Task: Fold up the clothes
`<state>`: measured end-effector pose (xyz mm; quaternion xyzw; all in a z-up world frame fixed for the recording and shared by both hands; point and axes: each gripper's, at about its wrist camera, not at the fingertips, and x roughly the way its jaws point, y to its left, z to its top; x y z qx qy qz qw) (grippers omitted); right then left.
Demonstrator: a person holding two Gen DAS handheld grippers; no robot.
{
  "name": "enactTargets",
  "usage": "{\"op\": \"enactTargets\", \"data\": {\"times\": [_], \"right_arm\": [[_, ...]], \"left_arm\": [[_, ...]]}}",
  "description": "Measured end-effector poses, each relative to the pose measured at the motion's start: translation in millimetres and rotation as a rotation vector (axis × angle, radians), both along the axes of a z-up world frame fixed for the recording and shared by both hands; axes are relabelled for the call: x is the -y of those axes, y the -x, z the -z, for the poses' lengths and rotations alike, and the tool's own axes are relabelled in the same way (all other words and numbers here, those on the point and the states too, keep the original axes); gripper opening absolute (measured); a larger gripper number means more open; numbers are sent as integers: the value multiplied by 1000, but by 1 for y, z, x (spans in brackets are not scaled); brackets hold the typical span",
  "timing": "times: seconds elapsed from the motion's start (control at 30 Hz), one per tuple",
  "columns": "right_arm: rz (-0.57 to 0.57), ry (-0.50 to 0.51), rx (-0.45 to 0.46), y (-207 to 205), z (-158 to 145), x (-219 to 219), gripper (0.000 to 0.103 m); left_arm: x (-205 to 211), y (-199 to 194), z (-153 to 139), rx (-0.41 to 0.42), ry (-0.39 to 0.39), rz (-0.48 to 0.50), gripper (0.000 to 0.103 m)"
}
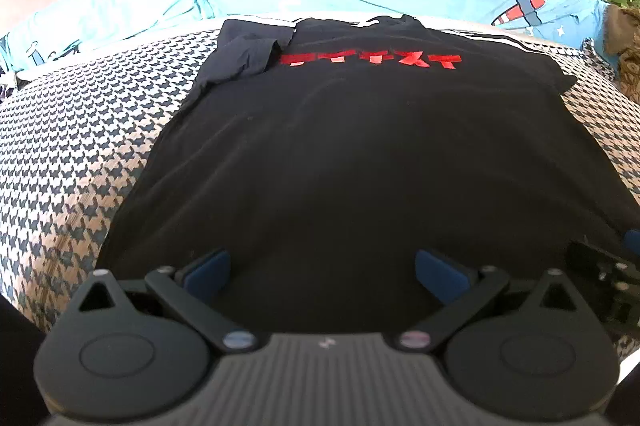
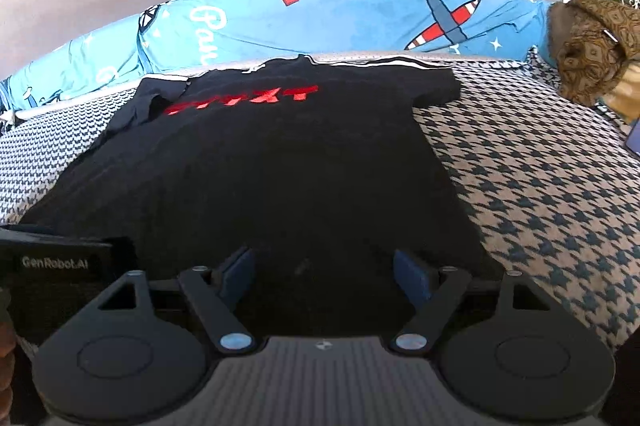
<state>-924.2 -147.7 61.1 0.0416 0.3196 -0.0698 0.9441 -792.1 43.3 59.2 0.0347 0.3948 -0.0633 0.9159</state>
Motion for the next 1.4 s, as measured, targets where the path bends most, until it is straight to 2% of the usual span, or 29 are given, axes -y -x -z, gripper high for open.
{"op": "enactTargets", "data": {"times": [0.5,0.67,0.87,1.03,1.13,1.2,1.3,1.4], "right_arm": [[105,-51,-36,31,-1,23,77],[155,-186,-16,54,-8,40,77],[222,-225,15,67,-12,54,77],[282,-253,47,64,-11,67,77],[270,-252,69,58,-12,68,74],[251,-244,80,54,-13,67,66],[207,-192,96,46,-16,62,58],[186,-163,105,37,-18,60,55]], "left_arm": [[-14,16,0,-16,3,7,103],[-14,18,-2,-17,12,-4,103],[-11,19,-4,-9,40,17,103],[-5,21,-4,-4,33,61,103],[-1,22,-4,-2,28,79,103],[2,23,-4,-3,28,91,103],[5,24,-3,-8,24,110,103],[10,26,-2,-9,11,129,103]]}}
